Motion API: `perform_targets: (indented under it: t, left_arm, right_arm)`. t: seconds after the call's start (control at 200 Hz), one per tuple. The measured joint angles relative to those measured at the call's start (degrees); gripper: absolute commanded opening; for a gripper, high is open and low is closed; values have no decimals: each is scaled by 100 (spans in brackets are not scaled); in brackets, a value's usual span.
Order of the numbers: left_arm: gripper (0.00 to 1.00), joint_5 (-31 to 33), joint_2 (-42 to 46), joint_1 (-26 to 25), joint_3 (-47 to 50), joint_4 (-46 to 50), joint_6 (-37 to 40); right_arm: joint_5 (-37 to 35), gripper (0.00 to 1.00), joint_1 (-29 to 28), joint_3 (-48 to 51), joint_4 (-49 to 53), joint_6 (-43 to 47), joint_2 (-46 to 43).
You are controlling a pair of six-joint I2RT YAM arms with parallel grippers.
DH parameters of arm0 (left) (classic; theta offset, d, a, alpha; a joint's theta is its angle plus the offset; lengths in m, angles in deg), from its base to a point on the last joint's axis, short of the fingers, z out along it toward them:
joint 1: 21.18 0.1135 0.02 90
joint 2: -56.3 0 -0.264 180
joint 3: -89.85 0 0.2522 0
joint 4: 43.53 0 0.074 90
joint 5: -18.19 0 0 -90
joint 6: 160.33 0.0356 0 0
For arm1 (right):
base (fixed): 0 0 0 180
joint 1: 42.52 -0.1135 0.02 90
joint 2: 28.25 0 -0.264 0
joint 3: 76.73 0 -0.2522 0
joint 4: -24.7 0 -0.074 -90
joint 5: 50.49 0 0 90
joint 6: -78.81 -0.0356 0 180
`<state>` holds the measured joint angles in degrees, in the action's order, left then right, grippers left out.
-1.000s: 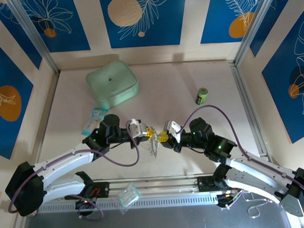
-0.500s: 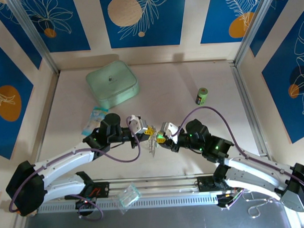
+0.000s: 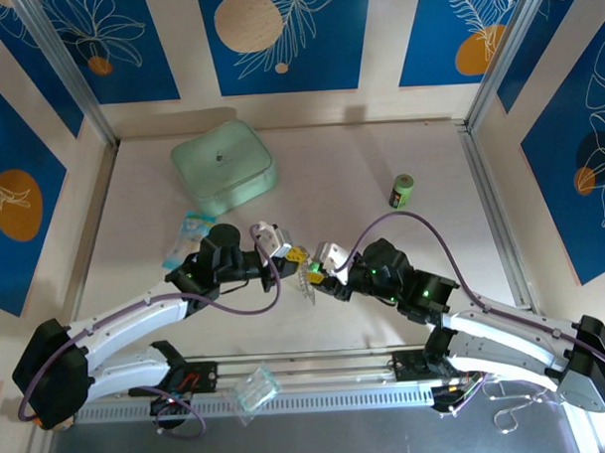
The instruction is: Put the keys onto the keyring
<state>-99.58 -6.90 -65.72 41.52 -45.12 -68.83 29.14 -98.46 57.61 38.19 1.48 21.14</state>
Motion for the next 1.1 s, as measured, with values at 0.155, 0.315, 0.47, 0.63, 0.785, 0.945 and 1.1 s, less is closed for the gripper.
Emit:
perform_targets:
  t: [0.155, 0.315, 0.47, 0.63, 0.785, 0.945, 1.1]
  left_arm:
    - [0, -2, -44, 0, -9, 7, -105]
    - [0, -28, -68, 0, -11, 44, -122]
    - [0, -127, -68, 0, -11, 44, -101]
    - [0, -354, -68, 0, -9, -114, 59]
    - [0, -603, -63, 0, 122, -621, 350]
    - [0, -719, -63, 0, 393, -1032, 723]
    - [0, -841, -63, 0, 422, -1231, 1012]
  right_arm:
    - [-153, 35, -11, -9, -94, -4, 39]
    - [-302, 35, -26, -24, -170, -4, 39]
    - [20, 37, 179, -13, -184, -170, -129]
    - [1213, 35, 1093, 87, -234, -518, -780]
    - [2361, 35, 1950, 284, -562, -776, -994]
    - [3602, 35, 2664, 260, -584, -826, -693]
    - [4212, 35, 2627, -116, -227, -459, -363]
